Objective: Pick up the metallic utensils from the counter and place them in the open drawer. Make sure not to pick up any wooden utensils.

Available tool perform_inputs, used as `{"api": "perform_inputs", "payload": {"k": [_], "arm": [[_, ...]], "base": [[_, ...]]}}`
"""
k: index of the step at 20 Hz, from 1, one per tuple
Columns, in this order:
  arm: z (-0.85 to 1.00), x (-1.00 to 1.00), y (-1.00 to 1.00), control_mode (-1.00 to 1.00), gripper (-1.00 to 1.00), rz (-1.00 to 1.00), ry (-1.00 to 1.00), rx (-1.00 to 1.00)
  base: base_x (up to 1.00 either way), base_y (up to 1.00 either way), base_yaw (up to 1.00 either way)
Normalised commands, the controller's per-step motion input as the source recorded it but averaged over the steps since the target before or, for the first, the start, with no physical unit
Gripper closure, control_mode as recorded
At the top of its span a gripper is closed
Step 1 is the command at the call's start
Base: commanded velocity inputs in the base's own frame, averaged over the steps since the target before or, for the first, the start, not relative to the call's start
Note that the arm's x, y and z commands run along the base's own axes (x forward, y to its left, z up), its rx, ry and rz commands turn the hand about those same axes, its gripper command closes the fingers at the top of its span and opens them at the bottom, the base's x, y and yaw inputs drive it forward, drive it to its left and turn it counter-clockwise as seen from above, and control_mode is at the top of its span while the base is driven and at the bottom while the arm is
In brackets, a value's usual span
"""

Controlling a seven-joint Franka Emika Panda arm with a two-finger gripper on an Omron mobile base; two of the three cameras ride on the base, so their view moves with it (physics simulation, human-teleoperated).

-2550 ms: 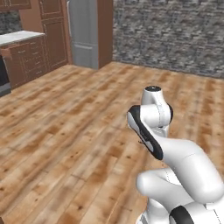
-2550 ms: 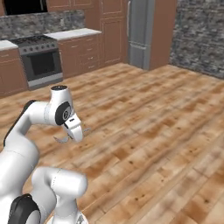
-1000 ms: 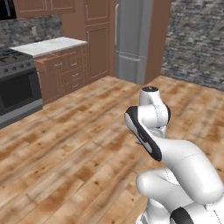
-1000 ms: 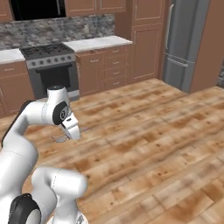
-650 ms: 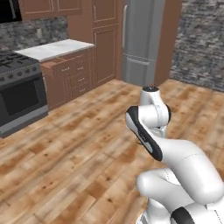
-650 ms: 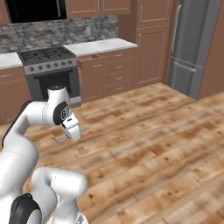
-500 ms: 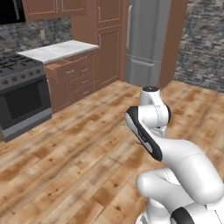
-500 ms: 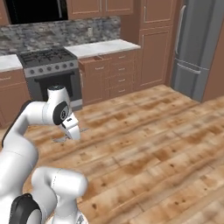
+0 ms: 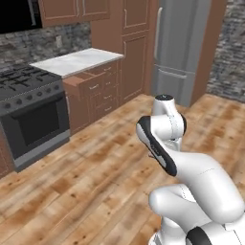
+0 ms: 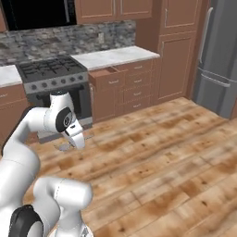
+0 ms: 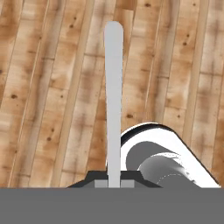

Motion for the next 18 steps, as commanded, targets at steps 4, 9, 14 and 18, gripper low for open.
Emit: {"api": "perform_inputs", "payload": {"k": [4, 9, 14, 18], "arm": [[0.0, 0.0, 0.0, 1.0, 1.0, 0.0, 0.0, 0.0], [0.0, 0.0, 0.0, 1.0, 1.0, 0.0, 0.0, 0.0], [0.0, 0.0, 0.0, 1.0, 1.0, 0.0, 0.0, 0.0], [0.0, 0.0, 0.0, 1.0, 1.0, 0.0, 0.0, 0.0]], "base": [[1.0, 0.33, 0.0], [1.0, 0.21, -0.05], [1.0, 0.06, -0.1], [1.0, 0.18, -0.21]]}}
